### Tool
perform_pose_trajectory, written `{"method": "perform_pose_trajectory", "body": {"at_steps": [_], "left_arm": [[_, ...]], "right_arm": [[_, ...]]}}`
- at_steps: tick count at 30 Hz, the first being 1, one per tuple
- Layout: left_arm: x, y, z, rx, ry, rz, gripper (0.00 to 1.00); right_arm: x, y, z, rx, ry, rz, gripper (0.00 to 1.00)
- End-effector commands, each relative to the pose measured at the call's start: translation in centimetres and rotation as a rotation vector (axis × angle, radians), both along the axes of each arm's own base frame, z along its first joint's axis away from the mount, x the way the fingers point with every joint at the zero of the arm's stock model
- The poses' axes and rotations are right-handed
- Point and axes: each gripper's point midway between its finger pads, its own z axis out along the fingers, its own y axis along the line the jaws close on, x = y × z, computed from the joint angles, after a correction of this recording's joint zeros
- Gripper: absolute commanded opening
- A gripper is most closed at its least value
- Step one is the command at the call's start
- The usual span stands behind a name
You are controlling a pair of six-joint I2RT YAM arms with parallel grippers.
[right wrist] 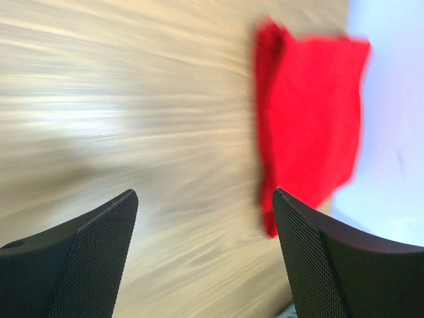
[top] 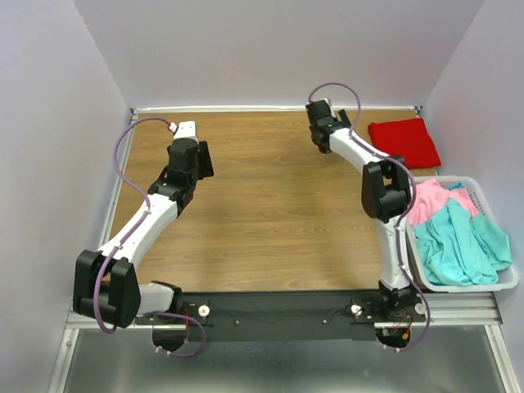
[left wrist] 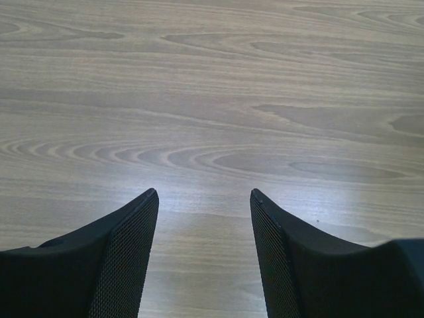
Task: Fold and stack the t-shirts
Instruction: Neatly place the folded tshirt to the corner, then reset both grippers
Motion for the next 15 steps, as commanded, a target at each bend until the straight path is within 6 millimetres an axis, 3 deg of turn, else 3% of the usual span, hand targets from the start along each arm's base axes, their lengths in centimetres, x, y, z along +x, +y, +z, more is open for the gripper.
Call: {"method": "perform_pose_trajectory", "body": {"at_steps": [1, 2, 3, 4, 5, 6, 7, 9, 10, 11, 12, 13, 15], "left_arm": [[-0.2, 0.2, 1.9, -0.009, -0.039, 0.000, 0.67], [-0.3, 0.2, 2.0, -0.008, -0.044, 0.002, 0.68], [-0.4, 0.3, 2.3, -0.012, -0.053, 0.002, 0.68], [-0.5, 0.4, 3.0, -0.017, -0.075, 0.005, 0.69], [-0.7, 0.4, 3.2, -0.017, -0.083, 0.005, 0.69], [-1.0, 0.5, 3.9, -0.024, -0.106, 0.005, 0.69], [-1.1, 0.5, 4.2, -0.030, -0.123, 0.005, 0.69], [-1.5, 0.7, 5.4, -0.040, -0.160, 0.007, 0.69], [-1.8, 0.8, 5.6, -0.042, -0.170, 0.008, 0.69], [-2.1, 1.0, 5.7, -0.046, -0.181, 0.015, 0.69], [-2.8, 1.3, 6.8, -0.058, -0.217, 0.021, 0.69], [-3.2, 1.4, 7.3, -0.065, -0.234, 0.026, 0.69], [-4.2, 1.6, 8.2, -0.077, -0.263, 0.026, 0.69]], "right_arm": [[-0.5, 6.8, 7.0, 0.244, -0.129, 0.107, 0.89], [-1.0, 7.7, 7.9, 0.286, -0.146, 0.115, 0.89], [-1.6, 8.0, 10.8, 0.345, -0.196, 0.119, 0.89], [-2.5, 8.8, 10.8, 0.432, -0.196, 0.112, 0.89], [-3.3, 9.0, 12.1, 0.475, -0.217, 0.113, 0.89], [-4.4, 9.0, 15.0, 0.530, -0.264, 0.128, 0.89], [-5.6, 8.8, 15.3, 0.561, -0.269, 0.111, 0.90], [-7.2, 8.3, 16.8, 0.596, -0.299, 0.104, 0.92], [-8.9, 7.7, 20.0, 0.631, -0.363, 0.109, 0.93], [-10.2, 7.1, 19.5, 0.643, -0.361, 0.082, 0.95], [-11.3, 6.4, 20.3, 0.655, -0.385, 0.074, 0.95], [-13.2, 5.4, 23.0, 0.682, -0.459, 0.061, 0.97], [-15.7, 3.9, 23.0, 0.679, -0.478, 0.043, 0.99]]}}
